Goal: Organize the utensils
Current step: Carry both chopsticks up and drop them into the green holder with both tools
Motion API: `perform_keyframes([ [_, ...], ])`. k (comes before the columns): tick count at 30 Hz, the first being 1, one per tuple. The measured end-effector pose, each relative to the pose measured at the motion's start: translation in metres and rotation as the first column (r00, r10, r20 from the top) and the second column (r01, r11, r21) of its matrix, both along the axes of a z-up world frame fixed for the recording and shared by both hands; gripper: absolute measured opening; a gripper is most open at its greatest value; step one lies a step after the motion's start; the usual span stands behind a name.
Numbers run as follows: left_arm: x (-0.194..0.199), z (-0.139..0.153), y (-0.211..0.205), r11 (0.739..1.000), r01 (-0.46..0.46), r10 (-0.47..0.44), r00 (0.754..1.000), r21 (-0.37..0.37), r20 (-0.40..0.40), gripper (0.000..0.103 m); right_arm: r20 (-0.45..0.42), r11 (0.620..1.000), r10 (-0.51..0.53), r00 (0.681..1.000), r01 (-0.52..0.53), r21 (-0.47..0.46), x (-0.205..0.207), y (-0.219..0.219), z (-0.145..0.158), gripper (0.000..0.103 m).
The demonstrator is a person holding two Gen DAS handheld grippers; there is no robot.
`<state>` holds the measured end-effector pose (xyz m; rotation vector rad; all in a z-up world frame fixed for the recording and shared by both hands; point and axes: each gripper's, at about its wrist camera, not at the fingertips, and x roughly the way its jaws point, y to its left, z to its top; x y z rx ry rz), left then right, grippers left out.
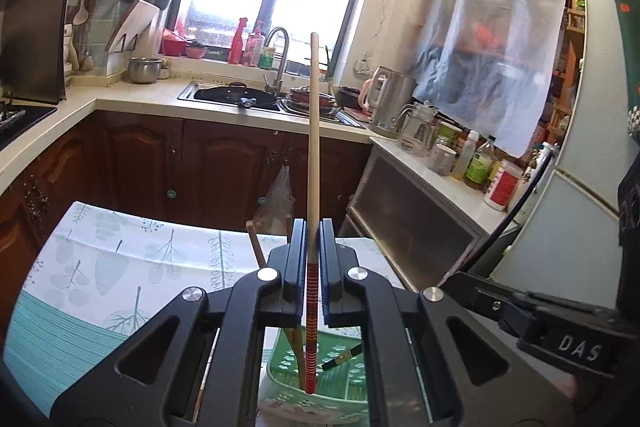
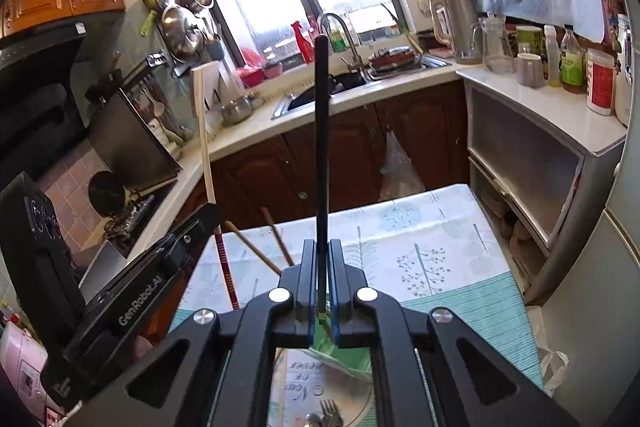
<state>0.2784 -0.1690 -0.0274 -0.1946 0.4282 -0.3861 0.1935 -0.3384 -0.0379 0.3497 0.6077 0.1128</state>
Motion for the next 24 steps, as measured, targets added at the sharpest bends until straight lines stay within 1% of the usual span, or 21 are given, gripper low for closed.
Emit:
perform_keyframes([
  [4,0.006,-0.037,-0.004,0.999,-0.024,0.024,1.000,-0.024,0.020,0.004,-0.058,0.999,0.016,0.998,-0.018,-0.036,0.017,-0.001,-0.017,0.005],
  [7,0.011,-0.058,-0.003,0.999,-0.036,0.037,0.999,-0.026,0.010,0.004,-0.099,0.996,0.047,0.994,-0.055,-0.074,0.025,0.007,-0.026,0.005],
  [9,0.010,-0.072,0.001,0.999,-0.037,0.037,0.999,-0.025,-0.011,0.004,-0.124,0.991,0.066,0.990,-0.079,-0.104,0.029,0.014,-0.030,0.005],
  [12,0.005,-0.085,0.006,1.000,-0.013,0.012,0.999,-0.005,-0.044,0.004,-0.163,0.983,0.103,0.981,-0.125,-0.134,0.038,0.024,-0.037,0.005],
  [16,-0.009,-0.093,0.018,1.000,0.015,-0.013,0.997,0.026,-0.079,0.006,-0.221,0.975,0.162,0.962,-0.190,-0.112,0.050,0.036,-0.048,0.006],
  [17,-0.011,-0.093,0.022,1.000,0.015,-0.012,0.996,0.026,-0.092,0.013,-0.239,0.976,0.163,0.957,-0.191,-0.102,0.054,0.037,-0.051,0.007],
  [18,-0.012,-0.096,0.026,1.000,0.015,-0.013,0.994,0.015,-0.111,0.025,-0.245,0.977,0.166,0.955,-0.193,-0.090,0.057,0.038,-0.053,0.007],
  [19,-0.017,-0.094,0.031,1.000,0.010,-0.010,0.993,0.005,-0.121,0.031,-0.255,0.977,0.182,0.950,-0.205,-0.065,0.060,0.038,-0.055,0.007],
  [20,-0.022,-0.094,0.035,1.000,-0.001,0.000,0.991,-0.005,-0.131,0.040,-0.267,0.976,0.199,0.943,-0.216,-0.036,0.063,0.039,-0.057,0.007],
  [22,-0.026,-0.094,0.045,1.000,-0.021,0.017,0.988,-0.022,-0.152,0.042,-0.274,0.974,0.213,0.938,-0.224,-0.009,0.065,0.041,-0.060,0.008],
  [24,-0.030,-0.093,0.054,0.999,-0.022,0.017,0.982,-0.026,-0.189,0.042,-0.272,0.973,0.219,0.937,-0.231,-0.010,0.065,0.045,-0.060,0.008],
])
